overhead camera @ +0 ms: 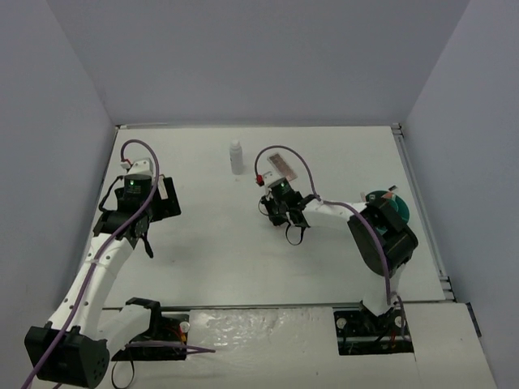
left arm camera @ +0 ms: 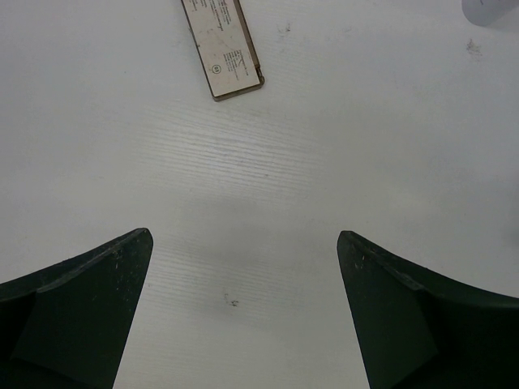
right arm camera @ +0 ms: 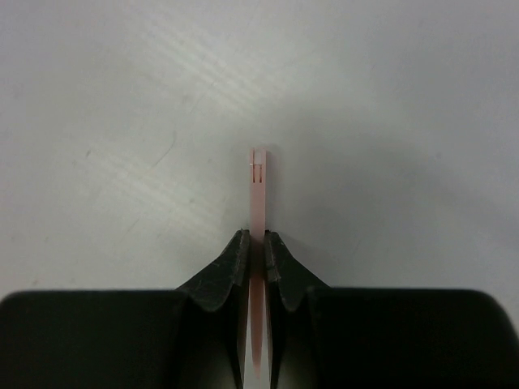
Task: Organize the makeup
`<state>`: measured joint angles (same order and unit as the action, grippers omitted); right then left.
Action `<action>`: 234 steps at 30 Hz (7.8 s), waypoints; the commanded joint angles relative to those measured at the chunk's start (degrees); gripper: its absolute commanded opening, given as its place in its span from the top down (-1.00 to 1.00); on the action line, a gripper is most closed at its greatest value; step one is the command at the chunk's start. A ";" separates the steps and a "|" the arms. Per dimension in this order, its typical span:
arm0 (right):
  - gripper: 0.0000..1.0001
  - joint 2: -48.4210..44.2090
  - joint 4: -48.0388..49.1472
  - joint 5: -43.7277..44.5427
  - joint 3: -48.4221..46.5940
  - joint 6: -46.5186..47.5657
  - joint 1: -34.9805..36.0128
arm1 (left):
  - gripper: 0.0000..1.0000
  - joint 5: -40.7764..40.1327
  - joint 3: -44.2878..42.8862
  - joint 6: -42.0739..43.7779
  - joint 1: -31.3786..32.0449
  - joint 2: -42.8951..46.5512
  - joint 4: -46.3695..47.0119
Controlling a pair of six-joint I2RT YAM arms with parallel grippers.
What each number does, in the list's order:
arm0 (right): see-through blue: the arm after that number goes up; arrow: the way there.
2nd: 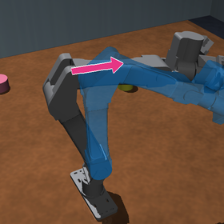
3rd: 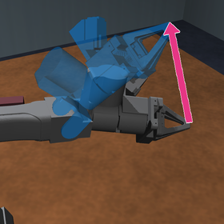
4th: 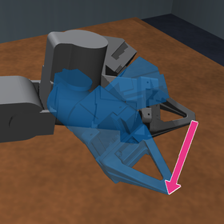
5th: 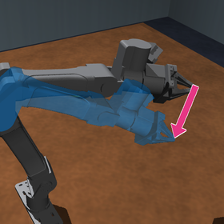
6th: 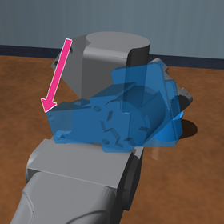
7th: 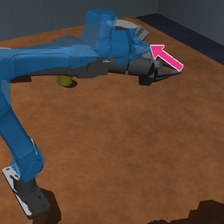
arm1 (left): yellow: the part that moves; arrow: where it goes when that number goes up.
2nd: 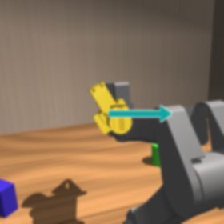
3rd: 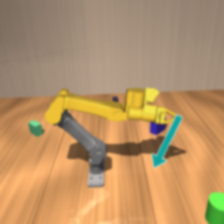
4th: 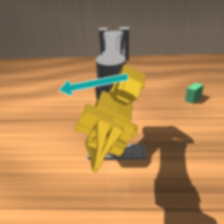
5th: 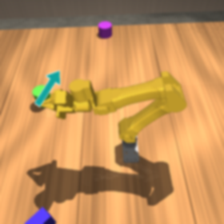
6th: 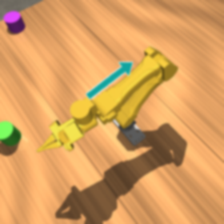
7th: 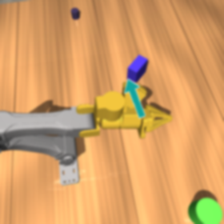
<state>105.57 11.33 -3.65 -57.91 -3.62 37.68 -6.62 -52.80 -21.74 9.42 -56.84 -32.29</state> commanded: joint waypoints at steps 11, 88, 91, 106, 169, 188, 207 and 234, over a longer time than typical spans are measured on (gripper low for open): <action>0.72 -11.88 -19.41 3.37 6.88 -13.31 8.79 | -0.94 0.56 -1.78 -0.71 -0.63 0.85 1.97; 1.00 -54.30 -0.27 25.91 11.56 6.92 -35.63 | -0.94 2.63 -1.98 -1.03 -0.78 6.76 1.32; 1.00 -51.89 4.96 20.82 13.77 6.49 -41.56 | -0.94 3.04 -2.15 -1.03 -0.72 6.93 1.08; 1.00 -41.62 22.73 7.15 21.91 8.97 -52.76 | -0.94 3.21 -2.49 -0.94 -0.63 6.48 0.67; -0.94 -28.41 15.98 -10.71 0.84 7.10 -15.36 | -0.94 6.44 -1.40 -0.41 -3.53 6.16 2.56; -1.00 15.22 37.56 -24.08 -26.87 4.51 -8.24 | -0.94 3.63 -0.27 1.35 -3.77 2.64 3.91; -0.68 29.96 38.83 -23.58 -41.24 3.62 -7.19 | -0.94 2.84 -0.38 1.43 -3.72 1.47 3.47; 1.00 -7.96 36.34 -17.34 -13.97 7.15 -9.69 | -0.94 1.94 -0.66 1.04 -3.73 3.09 2.65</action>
<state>115.75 41.11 -25.48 -76.08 0.17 29.56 -3.24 -51.70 -21.23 5.98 -54.44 -31.39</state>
